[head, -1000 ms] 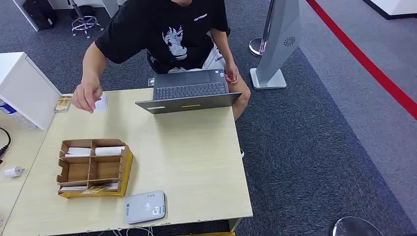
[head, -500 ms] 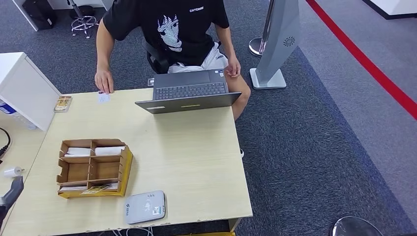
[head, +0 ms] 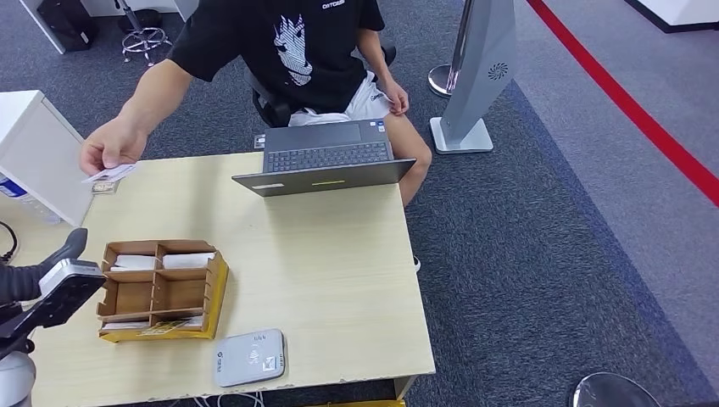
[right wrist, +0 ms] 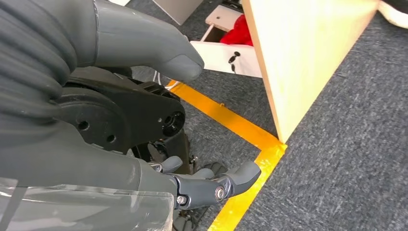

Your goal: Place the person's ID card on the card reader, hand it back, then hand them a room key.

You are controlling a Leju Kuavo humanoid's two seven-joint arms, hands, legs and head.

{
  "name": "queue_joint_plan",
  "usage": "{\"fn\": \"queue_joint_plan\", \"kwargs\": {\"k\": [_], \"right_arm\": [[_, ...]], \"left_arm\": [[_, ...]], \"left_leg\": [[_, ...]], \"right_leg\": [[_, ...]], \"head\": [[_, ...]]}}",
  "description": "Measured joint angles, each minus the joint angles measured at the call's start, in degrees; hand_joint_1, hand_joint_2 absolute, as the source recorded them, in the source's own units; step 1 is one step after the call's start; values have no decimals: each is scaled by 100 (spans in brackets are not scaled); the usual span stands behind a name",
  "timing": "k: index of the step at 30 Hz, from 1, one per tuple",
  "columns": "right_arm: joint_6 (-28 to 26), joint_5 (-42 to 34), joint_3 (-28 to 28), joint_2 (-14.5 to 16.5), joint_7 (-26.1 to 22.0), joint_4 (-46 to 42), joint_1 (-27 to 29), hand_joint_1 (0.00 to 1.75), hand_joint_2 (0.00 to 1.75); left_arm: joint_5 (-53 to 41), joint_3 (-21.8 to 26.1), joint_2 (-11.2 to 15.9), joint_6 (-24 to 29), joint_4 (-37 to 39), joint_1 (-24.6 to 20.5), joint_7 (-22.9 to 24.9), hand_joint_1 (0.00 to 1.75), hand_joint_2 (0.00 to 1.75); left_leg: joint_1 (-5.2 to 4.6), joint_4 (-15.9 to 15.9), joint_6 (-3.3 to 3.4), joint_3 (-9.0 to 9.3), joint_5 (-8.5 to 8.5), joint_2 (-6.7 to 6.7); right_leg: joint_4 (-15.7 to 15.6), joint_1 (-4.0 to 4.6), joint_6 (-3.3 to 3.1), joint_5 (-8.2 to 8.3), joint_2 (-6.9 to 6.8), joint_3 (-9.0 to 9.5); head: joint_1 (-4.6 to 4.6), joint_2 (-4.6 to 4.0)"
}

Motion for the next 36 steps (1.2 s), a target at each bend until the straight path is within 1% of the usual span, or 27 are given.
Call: {"fn": "queue_joint_plan", "kwargs": {"k": [2, 3, 5, 7, 8, 9, 11, 12, 16, 21, 36], "right_arm": [[-5, 53, 1, 1, 26, 15, -7, 0, 175], [-8, 86, 2, 3, 43, 25, -12, 0, 175], [-34, 247, 9, 8, 136, 47, -46, 0, 175], [-81, 515, 21, 13, 283, 73, -111, 0, 175], [-102, 623, 30, 14, 342, 86, -141, 0, 175], [-114, 681, 40, 17, 374, 99, -160, 0, 175], [-137, 717, 56, 23, 406, 121, -169, 0, 175], [-154, 725, 60, 25, 415, 129, -169, 0, 175], [-199, 748, 60, 28, 430, 146, -177, 0, 175], [-238, 750, 61, 28, 441, 152, -184, 0, 175], [-294, 766, 61, 28, 497, 160, -185, 0, 175]], "left_arm": [[-279, -217, 96, 23, 74, -233, 100, 0, 175], [-424, -351, 155, 34, 166, -421, 157, 0, 175], [-1001, -783, 342, 83, 545, -1036, 435, 0, 175], [-2202, -1372, 600, 208, 1060, -1740, 914, 0, 175], [-2847, -1628, 702, 276, 1294, -1992, 1113, 28, 175], [-3317, -1814, 769, 330, 1494, -2168, 1225, 72, 175], [-3647, -2071, 863, 391, 1834, -2381, 1302, 159, 175], [-3640, -2160, 906, 408, 1961, -2443, 1320, 175, 175], [-3582, -2357, 1019, 431, 2303, -2555, 1341, 175, 175], [-3552, -2477, 1103, 438, 2516, -2600, 1341, 175, 175], [-3455, -2554, 1184, 559, 2697, -2632, 1341, 175, 175]], "left_leg": [[0, 2, 0, 2, 1, -1], [1, 4, 2, -1, 5, -2], [9, 9, 0, -24, 22, -23], [9, 7, -5, -39, 35, -33], [5, 4, -6, -36, 37, -25], [2, 2, -6, -30, 36, -11], [1, 2, -6, -25, 36, 11], [2, 2, -6, -25, 36, 15], [3, 2, -6, -28, 37, 15], [3, 2, -6, -32, 37, 15], [3, 2, -6, -37, 37, 15]], "right_leg": [[0, 0, -1, 1, 0, -6], [0, 1, -2, 2, -2, -13], [1, 8, -5, 11, -23, -24], [4, 11, -9, 24, -35, -25], [6, 8, -12, 31, -28, -26], [7, 6, -12, 33, -15, -26], [9, 3, -14, 38, 6, -29], [9, 3, -15, 40, 11, -32], [9, 4, -16, 40, 13, -36], [9, 4, -16, 39, 13, -40], [9, 4, -16, 39, 12, -42]], "head": [[-1, 0], [-4, 0], [10, 0], [33, 0], [37, 0], [31, 0], [24, 0], [25, 0], [21, 0], [20, 0], [19, 0]]}}
